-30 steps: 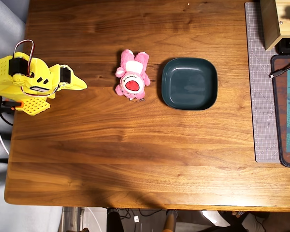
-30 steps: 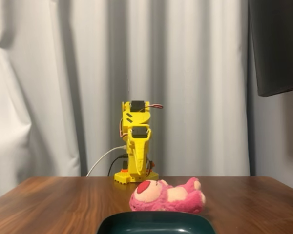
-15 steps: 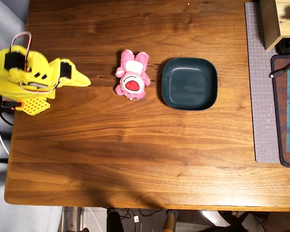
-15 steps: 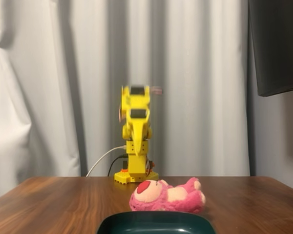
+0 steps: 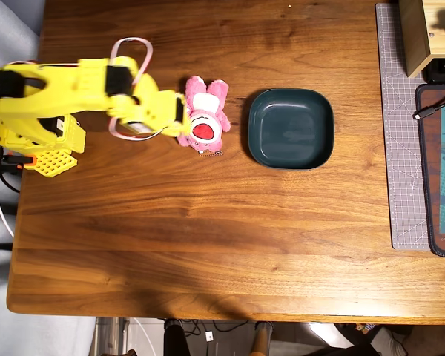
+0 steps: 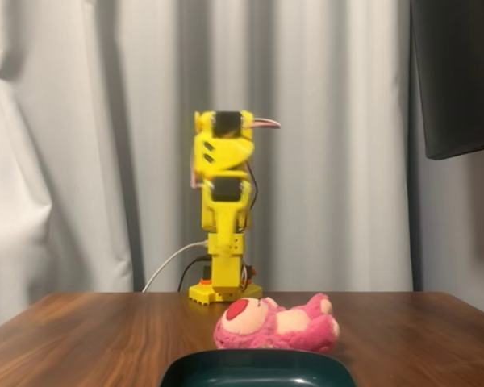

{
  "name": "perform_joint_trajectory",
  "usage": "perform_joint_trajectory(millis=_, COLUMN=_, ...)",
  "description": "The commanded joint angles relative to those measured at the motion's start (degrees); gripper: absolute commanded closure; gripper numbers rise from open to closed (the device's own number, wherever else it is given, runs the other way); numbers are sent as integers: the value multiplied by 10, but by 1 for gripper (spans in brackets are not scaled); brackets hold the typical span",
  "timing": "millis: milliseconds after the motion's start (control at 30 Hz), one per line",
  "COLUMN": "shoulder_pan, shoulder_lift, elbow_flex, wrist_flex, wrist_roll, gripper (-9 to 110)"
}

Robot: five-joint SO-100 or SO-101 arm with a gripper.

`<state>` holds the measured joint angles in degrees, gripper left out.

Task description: Grasp a strawberry bear and put it in the bin.

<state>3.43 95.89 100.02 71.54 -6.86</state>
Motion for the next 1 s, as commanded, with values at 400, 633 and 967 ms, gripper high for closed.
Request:
perform_joint_trajectory(millis=400, shoulder_pan=68, shoulder_lift=-47, elbow_flex=-91, wrist_flex=29, wrist_roll=60, gripper=63)
perform_joint_trajectory(millis=633, shoulder_pan=25, shoulder_lift=-130, elbow_flex=-125, wrist_flex=27, wrist_roll=60, gripper=62)
perform_joint_trajectory(millis=967, shoulder_pan=44, shoulder_lift=-138, elbow_flex=-55, wrist_flex=26, wrist_roll=60, gripper=61)
